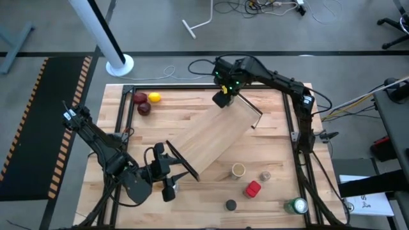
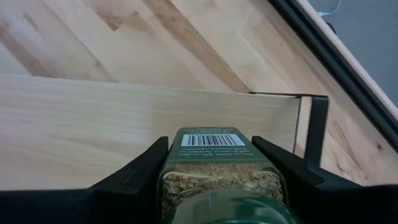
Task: Shelf spices
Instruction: Put the green seasoning bottle on the shelf, then put the brown seasoning bottle on the shelf
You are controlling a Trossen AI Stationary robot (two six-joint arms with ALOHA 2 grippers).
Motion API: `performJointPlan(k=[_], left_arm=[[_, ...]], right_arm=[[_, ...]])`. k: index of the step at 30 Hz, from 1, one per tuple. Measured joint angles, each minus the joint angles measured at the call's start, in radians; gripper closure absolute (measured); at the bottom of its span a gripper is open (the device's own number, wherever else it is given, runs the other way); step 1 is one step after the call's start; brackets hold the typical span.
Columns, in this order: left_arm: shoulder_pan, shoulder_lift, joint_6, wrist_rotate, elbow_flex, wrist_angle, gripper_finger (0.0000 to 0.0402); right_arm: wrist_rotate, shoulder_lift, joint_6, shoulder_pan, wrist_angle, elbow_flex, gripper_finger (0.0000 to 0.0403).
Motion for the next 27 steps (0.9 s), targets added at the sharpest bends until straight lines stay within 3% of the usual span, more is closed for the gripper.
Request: performJointPlan(k=[7, 27], left_arm=[[-0.001, 0.0, -0.004, 0.0, 0.0, 0.0, 0.0232], [-0.005, 0.0, 0.011, 0.024, 0.0, 0.001, 0.0228]], right_arm=[[0.007, 0.004, 0.023, 0.001, 0.022, -0.008, 0.0211], [0.024, 0.003, 0.016, 0.001, 0.015, 0.045, 0.0109]])
